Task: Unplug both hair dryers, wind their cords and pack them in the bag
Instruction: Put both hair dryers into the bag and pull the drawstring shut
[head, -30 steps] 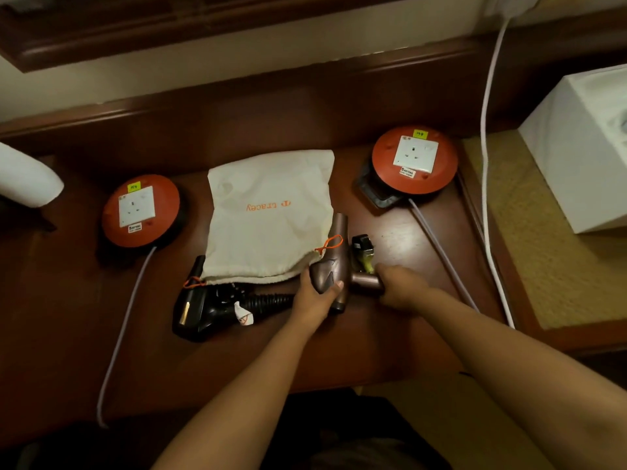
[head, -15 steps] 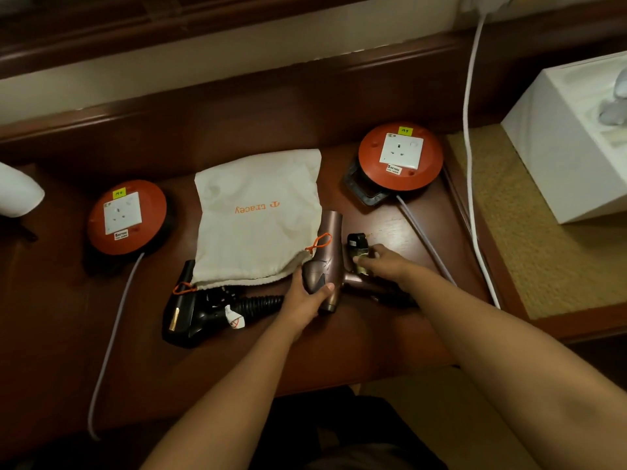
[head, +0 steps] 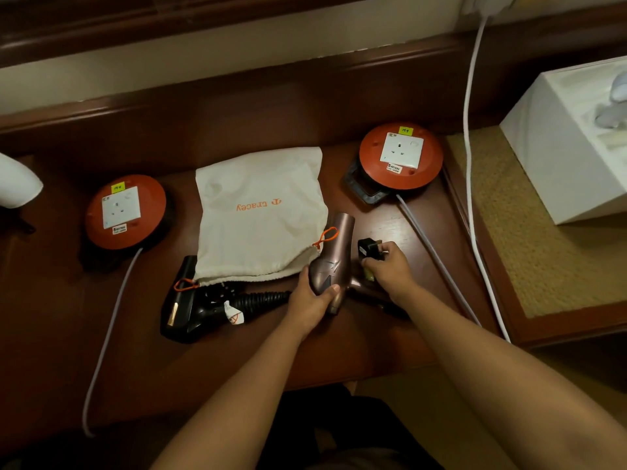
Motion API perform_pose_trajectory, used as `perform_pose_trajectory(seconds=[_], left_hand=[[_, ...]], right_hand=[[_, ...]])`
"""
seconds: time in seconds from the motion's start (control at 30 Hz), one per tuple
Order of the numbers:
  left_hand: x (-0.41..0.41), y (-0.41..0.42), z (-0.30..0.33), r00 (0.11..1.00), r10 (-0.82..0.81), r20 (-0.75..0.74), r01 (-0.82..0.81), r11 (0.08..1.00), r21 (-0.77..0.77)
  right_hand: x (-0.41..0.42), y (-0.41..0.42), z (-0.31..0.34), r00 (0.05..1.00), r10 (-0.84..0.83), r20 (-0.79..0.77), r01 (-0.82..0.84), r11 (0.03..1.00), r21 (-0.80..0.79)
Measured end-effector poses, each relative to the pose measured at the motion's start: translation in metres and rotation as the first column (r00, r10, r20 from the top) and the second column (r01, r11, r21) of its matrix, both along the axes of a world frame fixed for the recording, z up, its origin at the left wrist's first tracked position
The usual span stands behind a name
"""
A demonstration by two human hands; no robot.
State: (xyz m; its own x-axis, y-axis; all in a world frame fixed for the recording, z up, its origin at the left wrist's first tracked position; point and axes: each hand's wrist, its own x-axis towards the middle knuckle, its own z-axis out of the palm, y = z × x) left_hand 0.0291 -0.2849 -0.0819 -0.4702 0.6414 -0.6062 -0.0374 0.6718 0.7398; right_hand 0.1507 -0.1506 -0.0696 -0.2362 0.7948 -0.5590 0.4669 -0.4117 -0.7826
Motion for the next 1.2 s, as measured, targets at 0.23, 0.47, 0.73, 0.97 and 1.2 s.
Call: perform_pose_trajectory(seconds=[0.23, 0.47, 0.73, 0.97, 1.2], left_hand=[[0.004, -0.002, 0.000, 0.999, -0.003, -0.042, 0.003, 1.000, -0.007], [0.005, -0.006, -0.002, 0.999, 0.030, -0.037, -0.031, 0.999, -0.031], [0.007, -0.008, 0.004, 0.999, 0.027, -0.020, -0.026, 0.999, 0.019], [0.005, -0.012, 0.008, 0.996, 0.049, 0.076, -0.054, 0.996, 0.072], [0.002, -0.023, 0.019, 0.987, 0.059, 0.147, -0.064, 0.997, 0.031]], right_hand=[[0.010, 0.000, -0.007, 0.993, -0.009, -0.115, -0.019, 0.971, -0.237], [0.017, 0.007, 0.018, 0.832, 0.552, -0.062, -0.547, 0.795, -0.263], [0.023, -0.016, 0.002, 0.748, 0.633, 0.199, -0.636, 0.770, -0.055], [0.040, -0.030, -0.003, 0.694, 0.636, 0.338, -0.705, 0.695, 0.139], [0.047, -0.050, 0.004, 0.598, 0.623, 0.504, -0.792, 0.557, 0.251]])
